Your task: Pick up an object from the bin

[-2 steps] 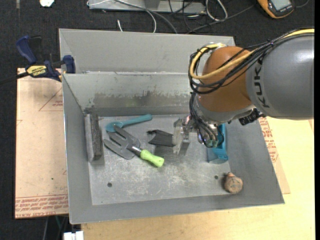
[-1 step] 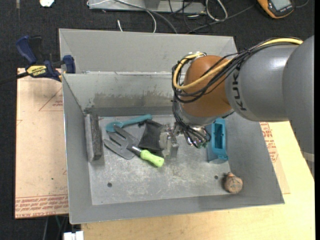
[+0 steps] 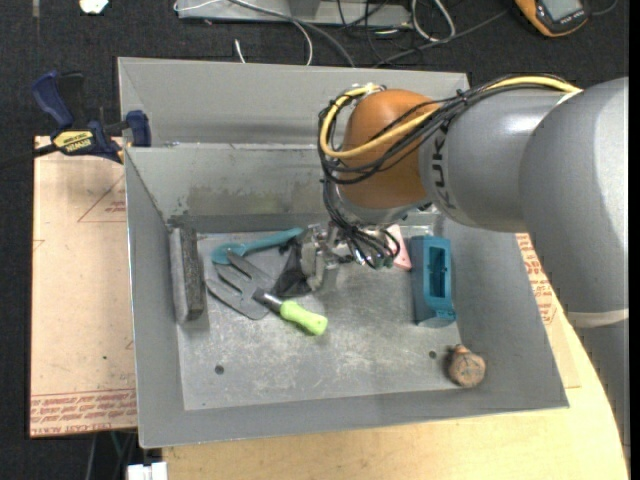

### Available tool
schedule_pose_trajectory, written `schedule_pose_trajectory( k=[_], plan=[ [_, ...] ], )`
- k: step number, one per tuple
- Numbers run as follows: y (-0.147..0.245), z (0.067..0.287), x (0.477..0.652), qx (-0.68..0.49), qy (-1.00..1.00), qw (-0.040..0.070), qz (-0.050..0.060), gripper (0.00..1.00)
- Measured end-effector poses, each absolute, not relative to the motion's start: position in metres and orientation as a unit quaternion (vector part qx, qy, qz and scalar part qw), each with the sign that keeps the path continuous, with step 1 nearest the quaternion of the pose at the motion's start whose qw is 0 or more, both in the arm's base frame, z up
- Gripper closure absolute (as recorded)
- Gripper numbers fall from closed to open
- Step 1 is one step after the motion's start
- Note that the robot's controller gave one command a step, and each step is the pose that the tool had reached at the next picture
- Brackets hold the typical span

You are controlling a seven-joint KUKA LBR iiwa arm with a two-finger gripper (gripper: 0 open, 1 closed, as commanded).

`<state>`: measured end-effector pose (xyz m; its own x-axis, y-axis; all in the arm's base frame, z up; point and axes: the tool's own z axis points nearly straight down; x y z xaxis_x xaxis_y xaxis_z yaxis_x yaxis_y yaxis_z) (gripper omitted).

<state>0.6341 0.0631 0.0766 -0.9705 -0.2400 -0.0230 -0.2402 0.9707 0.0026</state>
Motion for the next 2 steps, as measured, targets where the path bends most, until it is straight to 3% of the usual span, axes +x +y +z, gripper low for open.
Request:
schedule_pose_trajectory(
  k=[1, 2],
  plan=[
    [0.0696, 0.0882, 0.6280, -0.106, 0.994, 0.009, 0.003, 1.00],
    [0.0737, 0.0865, 0.6192, -0.197, 0.980, 0.010, 0.002, 1.00]
  ],
)
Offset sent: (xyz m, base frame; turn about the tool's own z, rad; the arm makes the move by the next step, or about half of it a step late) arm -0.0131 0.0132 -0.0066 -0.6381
